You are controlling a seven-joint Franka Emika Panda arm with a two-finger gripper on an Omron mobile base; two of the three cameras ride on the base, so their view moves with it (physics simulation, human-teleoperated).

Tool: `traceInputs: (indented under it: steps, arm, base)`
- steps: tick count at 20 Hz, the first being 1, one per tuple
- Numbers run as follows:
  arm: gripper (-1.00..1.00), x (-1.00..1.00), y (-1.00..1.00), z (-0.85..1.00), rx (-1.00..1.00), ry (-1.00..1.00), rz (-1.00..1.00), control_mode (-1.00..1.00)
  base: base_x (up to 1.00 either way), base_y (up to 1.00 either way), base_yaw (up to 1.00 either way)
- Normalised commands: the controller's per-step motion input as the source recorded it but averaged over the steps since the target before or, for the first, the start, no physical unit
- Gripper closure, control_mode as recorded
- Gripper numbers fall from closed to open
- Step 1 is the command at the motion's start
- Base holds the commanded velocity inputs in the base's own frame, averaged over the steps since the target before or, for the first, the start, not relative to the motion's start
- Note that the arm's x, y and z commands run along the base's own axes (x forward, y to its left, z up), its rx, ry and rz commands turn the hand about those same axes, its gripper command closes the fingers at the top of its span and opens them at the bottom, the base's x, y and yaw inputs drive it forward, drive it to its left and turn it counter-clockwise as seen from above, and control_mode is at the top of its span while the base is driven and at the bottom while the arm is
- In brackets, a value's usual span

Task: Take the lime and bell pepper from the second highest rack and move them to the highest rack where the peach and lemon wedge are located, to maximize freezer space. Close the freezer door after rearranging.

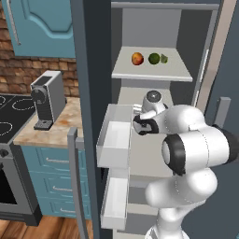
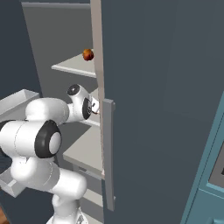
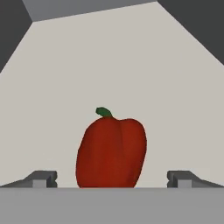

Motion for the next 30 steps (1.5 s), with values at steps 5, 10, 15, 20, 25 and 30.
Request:
traceInputs:
  steps: [5,10,15,20,25,30]
  arm:
    - [-1.0,0.18,0.0,-0.19,0.0,0.03,0.0,-1.0]
    - [-1.0,0.22,0.0,-0.2,0.0,0.01,0.0,-1.0]
    - [-1.0,0.15,0.0,-0.21,0.0,0.0,0.0,-1.0]
    - [-1.0,0.1,0.0,-0.27,0.0,0.0,0.0,-1.0]
    - [1.0,0.07,0.0,-0.4,0.0,0.01,0.0,-1.0]
    - [1.0,0.02,0.0,-0.39,0.0,0.0,0.0,-1.0]
  base:
    - [0.0,0.0,0.0]
    - [0.0,0.0,0.0]
    - [0.0,0.0,0.0]
    - [0.0,0.0,0.0]
    - [0.0,0.0,0.0]
    - [0.0,0.0,0.0]
